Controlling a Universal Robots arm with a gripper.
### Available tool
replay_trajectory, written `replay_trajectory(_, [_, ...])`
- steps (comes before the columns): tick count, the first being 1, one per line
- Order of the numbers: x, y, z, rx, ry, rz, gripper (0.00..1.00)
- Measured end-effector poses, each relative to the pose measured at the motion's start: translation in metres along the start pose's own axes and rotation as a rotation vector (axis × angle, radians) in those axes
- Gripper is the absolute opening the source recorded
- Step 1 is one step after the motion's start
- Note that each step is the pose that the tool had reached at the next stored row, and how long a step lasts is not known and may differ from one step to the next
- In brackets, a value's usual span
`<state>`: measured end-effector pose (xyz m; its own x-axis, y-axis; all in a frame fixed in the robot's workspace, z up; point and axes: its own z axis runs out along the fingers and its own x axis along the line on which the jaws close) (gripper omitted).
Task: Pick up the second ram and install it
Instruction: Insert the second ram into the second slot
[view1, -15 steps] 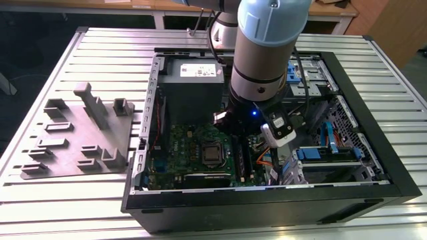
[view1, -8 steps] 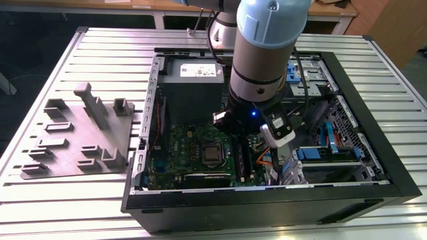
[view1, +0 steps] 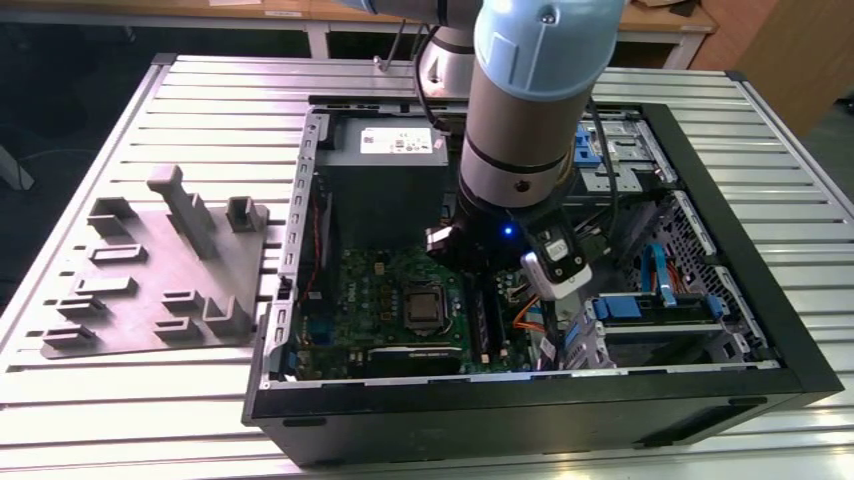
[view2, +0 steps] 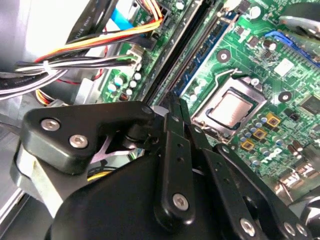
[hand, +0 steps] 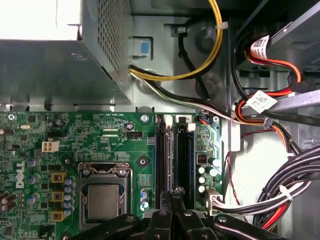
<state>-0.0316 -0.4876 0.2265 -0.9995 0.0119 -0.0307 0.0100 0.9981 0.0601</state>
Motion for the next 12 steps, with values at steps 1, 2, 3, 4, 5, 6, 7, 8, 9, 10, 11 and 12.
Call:
replay_trajectory(1, [0.0, 0.0, 0.0, 0.0, -0.0001, 0.0, 0.11])
replay_trajectory(2, [0.0, 0.0, 0.0, -0.0001, 0.0, 0.0, 0.11])
replay_trajectory(3, [0.0, -0.0001, 0.0, 0.0, 0.0, 0.0, 0.11])
replay_trajectory(4, [0.0, -0.0001, 0.0, -0.0001, 0.0, 0.0, 0.11])
replay_trajectory(5, [0.0, -0.0001, 0.0001, -0.0001, -0.0001, 0.0, 0.11])
replay_trajectory(6, [0.0, -0.0002, 0.0007, -0.0004, -0.0001, 0.0, 0.11])
replay_trajectory(7, [0.0001, -0.0003, 0.0015, -0.0003, -0.0001, 0.0, 0.11])
replay_trajectory(8, [0.0004, -0.0003, 0.0022, -0.0001, -0.0001, 0.0, 0.11])
replay_trajectory(9, [0.0007, -0.0004, 0.0026, 0.0, -0.0001, 0.0, 0.11])
replay_trajectory(10, [0.001, -0.0004, 0.003, 0.0001, -0.0001, 0.0, 0.11])
replay_trajectory(11, [0.0012, -0.0004, 0.0034, 0.0, -0.0001, 0.0, 0.11])
replay_trajectory(12, [0.0015, -0.0004, 0.0039, 0.0, -0.0001, 0.0, 0.11])
